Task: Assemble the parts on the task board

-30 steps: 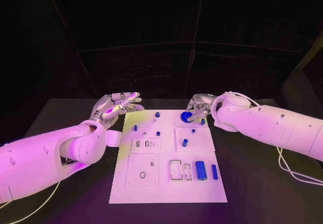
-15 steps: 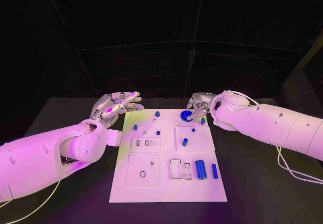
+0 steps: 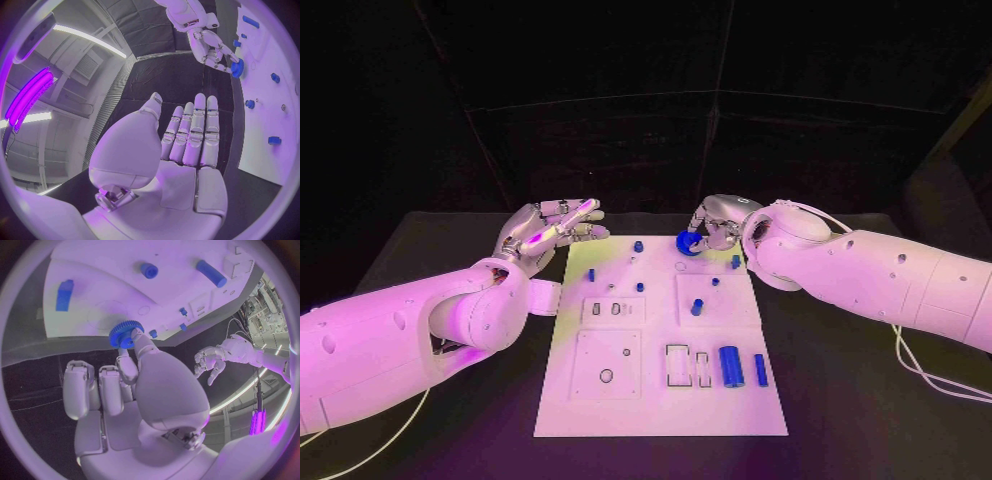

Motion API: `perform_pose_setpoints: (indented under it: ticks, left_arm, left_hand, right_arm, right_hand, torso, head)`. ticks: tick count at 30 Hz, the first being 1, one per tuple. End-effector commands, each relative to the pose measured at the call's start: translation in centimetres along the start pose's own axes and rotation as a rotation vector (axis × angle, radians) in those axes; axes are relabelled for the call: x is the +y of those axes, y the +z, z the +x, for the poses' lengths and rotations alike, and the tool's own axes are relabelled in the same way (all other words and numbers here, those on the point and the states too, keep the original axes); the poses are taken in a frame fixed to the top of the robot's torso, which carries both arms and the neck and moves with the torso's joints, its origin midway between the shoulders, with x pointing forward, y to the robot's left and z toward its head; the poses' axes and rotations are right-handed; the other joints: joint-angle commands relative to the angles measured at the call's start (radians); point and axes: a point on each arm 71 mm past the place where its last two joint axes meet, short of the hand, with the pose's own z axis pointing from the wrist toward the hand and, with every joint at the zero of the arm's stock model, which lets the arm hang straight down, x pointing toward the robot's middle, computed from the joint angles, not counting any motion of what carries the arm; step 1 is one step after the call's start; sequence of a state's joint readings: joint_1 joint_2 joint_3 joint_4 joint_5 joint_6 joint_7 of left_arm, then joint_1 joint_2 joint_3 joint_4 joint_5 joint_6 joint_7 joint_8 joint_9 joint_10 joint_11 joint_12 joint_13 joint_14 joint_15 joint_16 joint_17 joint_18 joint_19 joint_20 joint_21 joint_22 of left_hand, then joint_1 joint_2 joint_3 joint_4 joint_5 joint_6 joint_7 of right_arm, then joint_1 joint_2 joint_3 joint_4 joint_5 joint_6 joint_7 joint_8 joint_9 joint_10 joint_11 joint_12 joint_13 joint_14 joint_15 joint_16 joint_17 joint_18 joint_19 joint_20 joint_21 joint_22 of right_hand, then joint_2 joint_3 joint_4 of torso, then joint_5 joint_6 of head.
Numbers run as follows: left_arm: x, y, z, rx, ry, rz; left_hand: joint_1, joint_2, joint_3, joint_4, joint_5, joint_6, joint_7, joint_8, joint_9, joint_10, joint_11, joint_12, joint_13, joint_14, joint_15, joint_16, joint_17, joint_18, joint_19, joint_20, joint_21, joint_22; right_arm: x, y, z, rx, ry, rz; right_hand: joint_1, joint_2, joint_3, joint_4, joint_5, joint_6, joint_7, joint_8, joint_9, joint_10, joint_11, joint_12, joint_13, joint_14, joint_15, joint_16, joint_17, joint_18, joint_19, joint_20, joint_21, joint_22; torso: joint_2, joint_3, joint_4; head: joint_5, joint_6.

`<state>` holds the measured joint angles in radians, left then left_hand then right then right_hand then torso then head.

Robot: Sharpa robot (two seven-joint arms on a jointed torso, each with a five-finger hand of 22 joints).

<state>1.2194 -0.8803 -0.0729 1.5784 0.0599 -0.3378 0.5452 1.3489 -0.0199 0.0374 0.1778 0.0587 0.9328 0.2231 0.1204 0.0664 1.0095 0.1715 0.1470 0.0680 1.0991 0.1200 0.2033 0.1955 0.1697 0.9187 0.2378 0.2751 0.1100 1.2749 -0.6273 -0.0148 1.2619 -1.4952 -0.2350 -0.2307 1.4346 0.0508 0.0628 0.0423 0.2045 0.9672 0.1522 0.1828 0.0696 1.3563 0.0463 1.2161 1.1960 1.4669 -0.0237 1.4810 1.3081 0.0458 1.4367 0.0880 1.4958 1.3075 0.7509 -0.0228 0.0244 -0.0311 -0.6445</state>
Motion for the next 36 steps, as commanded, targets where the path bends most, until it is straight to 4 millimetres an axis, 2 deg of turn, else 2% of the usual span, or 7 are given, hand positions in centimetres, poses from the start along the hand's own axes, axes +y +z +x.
perform_pose_setpoints:
  ticks: [1,5,11,18,21,29,36]
  left_arm:
    - [-0.1,0.0,0.1,0.013,-0.007,0.004]
    - [-0.1,0.1,0.1,0.015,-0.008,0.003]
    - [-0.1,0.1,0.1,0.017,-0.009,0.0]
    - [0.0,0.1,0.2,0.017,-0.009,0.0]
    - [0.0,0.2,0.2,0.018,-0.009,0.0]
    - [0.0,0.2,0.2,0.019,-0.009,0.0]
    - [0.0,0.2,0.1,0.015,-0.008,0.001]
  left_hand:
    - [0.002,0.008,0.001,-0.007,-0.004,0.004,-0.002,-0.005,-0.001,0.007,-0.001,-0.004,-0.001,-0.005,0.004,-0.004,0.002,0.014,0.005,-0.001,-0.006,-0.002]
    - [0.002,0.009,0.001,-0.007,-0.004,0.004,-0.002,-0.005,-0.001,0.007,-0.001,-0.004,-0.001,-0.005,0.004,-0.005,0.002,0.014,0.005,-0.001,-0.006,-0.002]
    - [0.002,0.009,0.001,-0.007,-0.004,0.004,-0.002,-0.005,-0.001,0.007,-0.001,-0.004,-0.001,-0.005,0.004,-0.005,0.002,0.014,0.005,-0.001,-0.006,-0.002]
    - [0.002,0.009,0.001,-0.007,-0.004,0.004,-0.002,-0.005,-0.001,0.007,-0.001,-0.004,-0.001,-0.005,0.004,-0.005,0.002,0.014,0.005,-0.001,-0.006,-0.002]
    - [0.002,0.009,0.001,-0.007,-0.004,0.004,-0.002,-0.005,-0.001,0.007,-0.001,-0.004,-0.001,-0.005,0.004,-0.005,0.002,0.014,0.005,-0.001,-0.006,-0.002]
    - [0.002,0.009,0.001,-0.007,-0.004,0.004,-0.002,-0.005,-0.001,0.007,-0.001,-0.004,-0.001,-0.005,0.004,-0.005,0.002,0.014,0.005,-0.001,-0.006,-0.002]
    - [0.003,0.011,0.001,-0.009,-0.004,0.005,-0.002,-0.005,-0.001,0.007,-0.001,-0.004,-0.001,-0.005,0.004,-0.006,0.003,0.014,0.006,-0.001,-0.007,-0.003]
  right_arm:
    - [1.2,-0.1,-0.7,-0.102,-0.004,-0.027]
    - [2.9,-0.1,-0.6,-0.11,-0.008,-0.058]
    - [5.3,0.6,-0.1,-0.102,-0.012,-0.093]
    - [7.7,1.3,1.2,-0.069,-0.012,-0.128]
    - [8.5,1.6,1.8,-0.05,-0.016,-0.142]
    - [9.1,2.0,3.1,0.0,-0.044,-0.141]
    - [9.2,2.2,3.7,0.022,-0.059,-0.137]
  right_hand:
    - [-0.018,0.002,0.031,0.019,0.014,0.052,-0.026,0.002,0.004,0.017,-0.007,0.013,0.01,0.061,-0.005,0.004,0.028,-0.006,0.008,-0.002,0.007,0.088]
    - [-0.028,-0.004,0.039,0.025,0.019,0.052,-0.026,-0.003,0.003,0.017,-0.007,0.014,0.013,0.061,-0.005,0.005,0.03,-0.006,0.009,-0.003,0.008,0.09]
    - [-0.037,-0.008,0.047,0.03,0.02,0.052,-0.025,-0.008,0.001,0.017,-0.006,0.014,0.014,0.062,-0.005,0.005,0.032,-0.008,0.013,-0.003,0.01,0.096]
    - [-0.038,-0.009,0.051,0.031,0.021,0.052,-0.025,-0.01,0.001,0.018,-0.006,0.015,0.016,0.062,-0.005,0.006,0.032,-0.009,0.017,-0.003,0.012,0.101]
    - [-0.039,-0.01,0.053,0.031,0.021,0.051,-0.025,-0.011,0.001,0.018,-0.006,0.015,0.016,0.062,-0.005,0.005,0.032,-0.009,0.017,-0.003,0.012,0.101]
    - [-0.043,-0.016,0.058,0.032,0.019,0.049,-0.023,-0.016,0.0,0.016,-0.004,0.013,0.015,0.061,-0.004,0.005,0.03,-0.009,0.017,-0.002,0.012,0.102]
    - [-0.048,-0.022,0.063,0.033,0.015,0.046,-0.021,-0.022,-0.001,0.015,-0.003,0.012,0.015,0.061,-0.003,0.004,0.029,-0.009,0.016,-0.002,0.012,0.101]
  torso:
    - [0.0,-0.0006,0.0013]
    - [0.001,-0.0002,0.0012]
    - [0.0,-0.0016,0.0023]
    - [0.001,-0.0002,0.0006]
    - [0.001,-0.0003,0.0017]
    - [0.001,-0.0007,0.0011]
    - [0.0,0.0007,-0.0007]
  head:
    - [0.002,0.001]
    - [0.005,0.0]
    - [0.007,-0.001]
    - [0.014,-0.005]
    - [0.015,-0.007]
    - [0.019,-0.012]
    - [0.021,-0.012]
